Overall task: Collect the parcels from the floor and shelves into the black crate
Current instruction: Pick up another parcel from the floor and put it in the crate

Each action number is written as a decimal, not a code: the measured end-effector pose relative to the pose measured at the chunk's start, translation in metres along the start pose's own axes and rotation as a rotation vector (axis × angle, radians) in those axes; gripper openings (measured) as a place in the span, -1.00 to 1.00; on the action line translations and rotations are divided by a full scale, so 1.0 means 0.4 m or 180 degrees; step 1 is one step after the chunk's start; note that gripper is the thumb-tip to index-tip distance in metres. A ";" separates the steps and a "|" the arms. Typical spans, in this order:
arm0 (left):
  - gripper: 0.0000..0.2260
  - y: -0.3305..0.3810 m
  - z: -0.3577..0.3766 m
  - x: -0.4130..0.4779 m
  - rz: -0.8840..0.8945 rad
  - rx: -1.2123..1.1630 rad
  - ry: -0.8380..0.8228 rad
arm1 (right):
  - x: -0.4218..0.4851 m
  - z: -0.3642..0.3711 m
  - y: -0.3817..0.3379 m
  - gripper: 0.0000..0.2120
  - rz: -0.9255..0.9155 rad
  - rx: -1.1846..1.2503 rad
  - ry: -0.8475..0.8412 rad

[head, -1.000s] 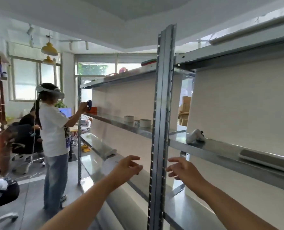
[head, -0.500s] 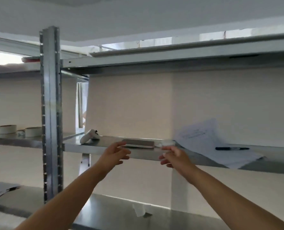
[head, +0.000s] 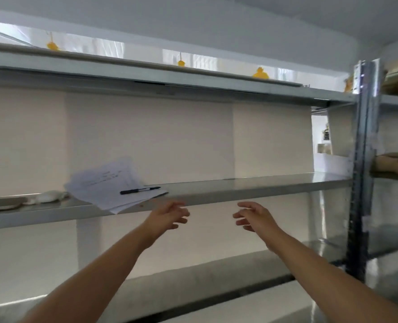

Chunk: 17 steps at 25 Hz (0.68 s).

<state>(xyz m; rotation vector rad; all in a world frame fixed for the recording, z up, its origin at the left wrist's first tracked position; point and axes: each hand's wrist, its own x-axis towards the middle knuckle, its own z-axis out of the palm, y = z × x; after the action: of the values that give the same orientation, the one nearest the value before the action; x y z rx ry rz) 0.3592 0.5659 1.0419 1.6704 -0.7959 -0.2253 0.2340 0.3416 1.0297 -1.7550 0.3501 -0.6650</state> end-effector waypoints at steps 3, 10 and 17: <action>-0.84 0.040 0.203 0.064 0.0043 0.0033 -0.0349 | -0.028 -0.203 0.059 -0.79 0.0109 -0.0135 0.0259; -0.82 0.077 0.556 0.196 0.0284 -0.0092 -0.1070 | -0.071 -0.528 0.131 -0.83 0.0383 0.0003 0.1226; -0.86 0.140 0.814 0.350 0.0538 -0.0411 -0.1800 | -0.083 -0.731 0.131 -0.87 0.0518 -0.0335 0.1835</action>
<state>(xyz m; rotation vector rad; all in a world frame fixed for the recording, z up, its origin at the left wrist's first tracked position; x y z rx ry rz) 0.2641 0.2197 1.0433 1.4181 -1.3071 -0.6335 0.0379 0.1163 1.0213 -1.5843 0.9259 -1.0434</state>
